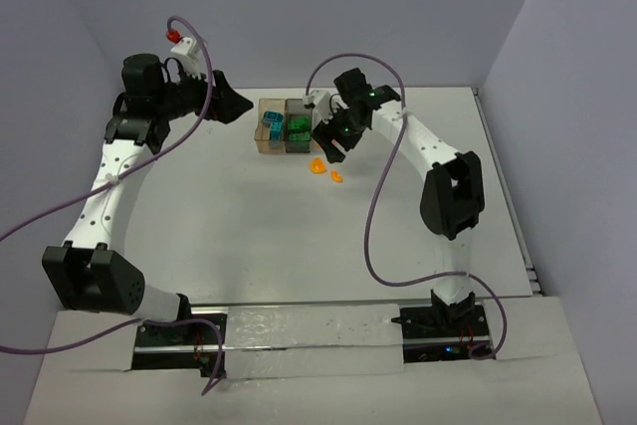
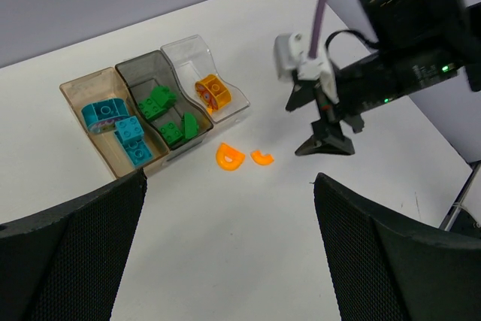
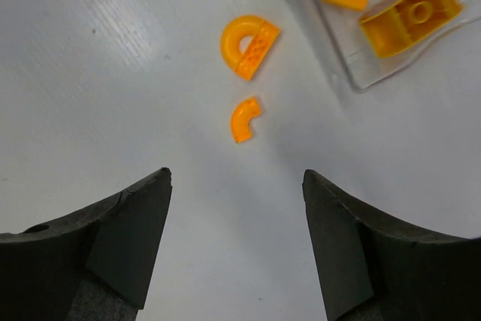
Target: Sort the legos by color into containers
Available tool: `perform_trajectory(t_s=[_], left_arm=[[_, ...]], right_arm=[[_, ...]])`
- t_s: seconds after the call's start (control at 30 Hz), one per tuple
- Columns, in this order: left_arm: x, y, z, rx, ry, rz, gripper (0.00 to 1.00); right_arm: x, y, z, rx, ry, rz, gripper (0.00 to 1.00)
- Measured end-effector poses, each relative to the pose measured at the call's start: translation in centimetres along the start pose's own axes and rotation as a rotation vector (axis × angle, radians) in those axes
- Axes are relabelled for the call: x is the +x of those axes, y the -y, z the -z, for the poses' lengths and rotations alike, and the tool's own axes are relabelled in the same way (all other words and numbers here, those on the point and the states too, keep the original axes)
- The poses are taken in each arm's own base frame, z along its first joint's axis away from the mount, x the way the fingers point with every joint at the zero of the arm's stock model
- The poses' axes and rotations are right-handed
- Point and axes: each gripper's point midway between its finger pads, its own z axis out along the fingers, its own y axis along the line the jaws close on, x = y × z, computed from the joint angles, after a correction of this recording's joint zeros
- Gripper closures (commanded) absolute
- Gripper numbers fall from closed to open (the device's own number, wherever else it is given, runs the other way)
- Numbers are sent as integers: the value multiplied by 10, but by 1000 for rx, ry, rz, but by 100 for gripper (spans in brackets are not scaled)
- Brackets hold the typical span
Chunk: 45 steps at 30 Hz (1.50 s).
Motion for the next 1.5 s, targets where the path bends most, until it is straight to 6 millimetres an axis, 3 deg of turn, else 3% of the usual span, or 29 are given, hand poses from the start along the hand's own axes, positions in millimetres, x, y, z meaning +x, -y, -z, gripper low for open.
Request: perform_trajectory(t_s=[0.17,0.43,0.77,1.13,1.33,1.5], left_arm=[[0,0,0,-2,1,0,1],[0,0,0,-3,1,0,1],[0,0,0,-2,1,0,1],[0,0,0,-2,0,-1,1],[0,0,0,-2,0,-1,1],[0,0,0,-2,0,-1,1]], right_arm=[[17,-14,-25,-28,-96,7,29],[37,-16,-57,-18,-194,-12,45],[50,-9,-68,15,-242,-17,44],[70,-11,-96,-20,-305,-31,43],[70,-10,-100,-23,-307,-28,35],[67,-9,-100,-20,-300,-24,40]])
